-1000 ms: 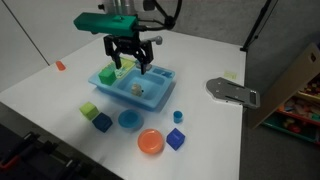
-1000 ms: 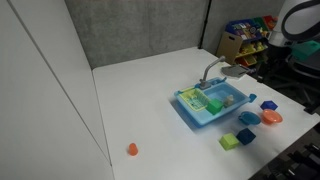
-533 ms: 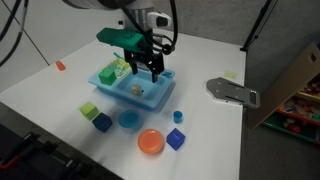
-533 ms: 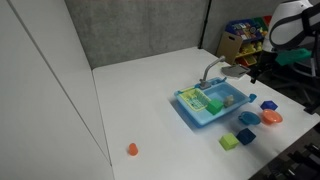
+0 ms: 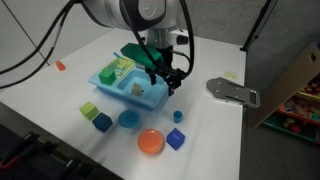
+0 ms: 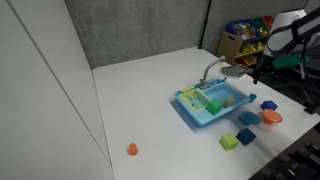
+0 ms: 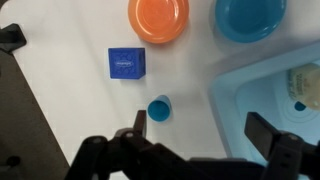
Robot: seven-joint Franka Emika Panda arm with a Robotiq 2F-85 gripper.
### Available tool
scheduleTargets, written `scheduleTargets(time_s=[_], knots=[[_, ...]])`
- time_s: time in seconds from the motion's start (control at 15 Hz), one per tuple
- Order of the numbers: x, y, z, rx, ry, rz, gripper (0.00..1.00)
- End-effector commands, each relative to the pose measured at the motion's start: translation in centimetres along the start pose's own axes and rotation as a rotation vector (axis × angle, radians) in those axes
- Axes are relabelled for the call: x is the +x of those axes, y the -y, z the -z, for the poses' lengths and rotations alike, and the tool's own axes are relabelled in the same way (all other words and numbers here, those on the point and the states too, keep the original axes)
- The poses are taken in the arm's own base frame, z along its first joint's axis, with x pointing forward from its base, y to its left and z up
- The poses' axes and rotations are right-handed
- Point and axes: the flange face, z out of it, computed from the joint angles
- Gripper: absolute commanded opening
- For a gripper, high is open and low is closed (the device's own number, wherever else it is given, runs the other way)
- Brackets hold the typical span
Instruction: Put the blue cup in the sink
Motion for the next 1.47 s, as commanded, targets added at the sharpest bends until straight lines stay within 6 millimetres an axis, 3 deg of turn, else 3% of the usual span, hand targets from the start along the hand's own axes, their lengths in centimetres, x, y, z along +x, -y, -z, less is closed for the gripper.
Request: scheduleTargets(time_s=[0.0, 0.73, 1.2, 1.4], knots=[[2.1, -1.6, -1.9, 0.021, -0.024, -0.067, 1.00], [4.0, -5.0, -7.4, 0.066, -0.040, -0.196, 1.00], [4.9, -5.3, -11.6, 0.074, -0.005, -0.233, 1.00], [4.2, -5.1, -11.8, 0.056, 0.009, -0.211, 1.00]])
